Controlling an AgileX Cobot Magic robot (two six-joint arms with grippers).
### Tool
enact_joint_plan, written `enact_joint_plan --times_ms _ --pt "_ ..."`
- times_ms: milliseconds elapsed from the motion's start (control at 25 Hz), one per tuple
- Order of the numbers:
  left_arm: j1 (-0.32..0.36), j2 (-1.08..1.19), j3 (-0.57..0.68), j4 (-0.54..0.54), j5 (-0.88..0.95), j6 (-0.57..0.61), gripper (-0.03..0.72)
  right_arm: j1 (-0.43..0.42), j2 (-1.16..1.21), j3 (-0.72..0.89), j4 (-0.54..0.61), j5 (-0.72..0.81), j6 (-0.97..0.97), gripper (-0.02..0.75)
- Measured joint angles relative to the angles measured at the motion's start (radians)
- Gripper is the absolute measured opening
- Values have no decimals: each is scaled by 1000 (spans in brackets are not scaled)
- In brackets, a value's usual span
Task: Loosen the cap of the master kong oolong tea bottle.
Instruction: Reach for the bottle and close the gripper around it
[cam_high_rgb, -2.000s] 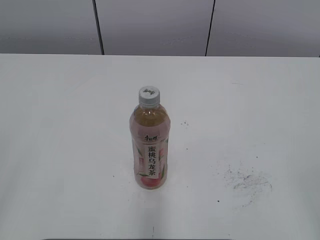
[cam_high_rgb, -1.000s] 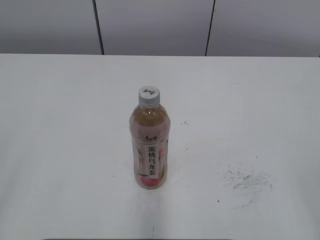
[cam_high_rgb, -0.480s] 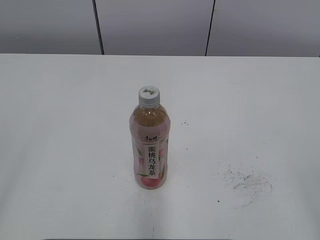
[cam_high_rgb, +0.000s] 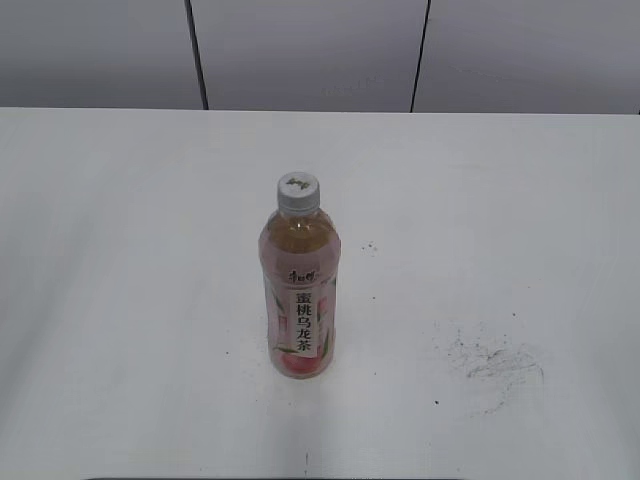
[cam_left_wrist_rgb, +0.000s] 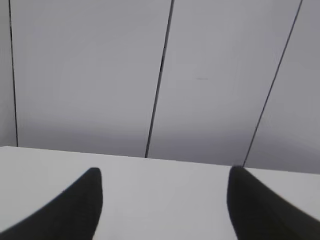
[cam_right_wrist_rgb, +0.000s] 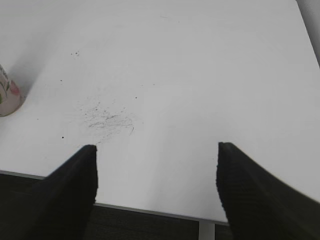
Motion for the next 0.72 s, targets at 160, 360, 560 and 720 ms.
enact_joint_plan --times_ms 160,360,560,720 --pt "0 198 0 -28 -222 0 447 0 0 0 0 0 0 556" --pt "-11 484 0 -35 -487 -5 445 0 0 0 0 0 0 556" --pt "-106 797 1 42 -819 -19 445 0 0 0 0 0 0 556" --pt "-135 1054 1 87 -1100 -27 445 0 0 0 0 0 0 556"
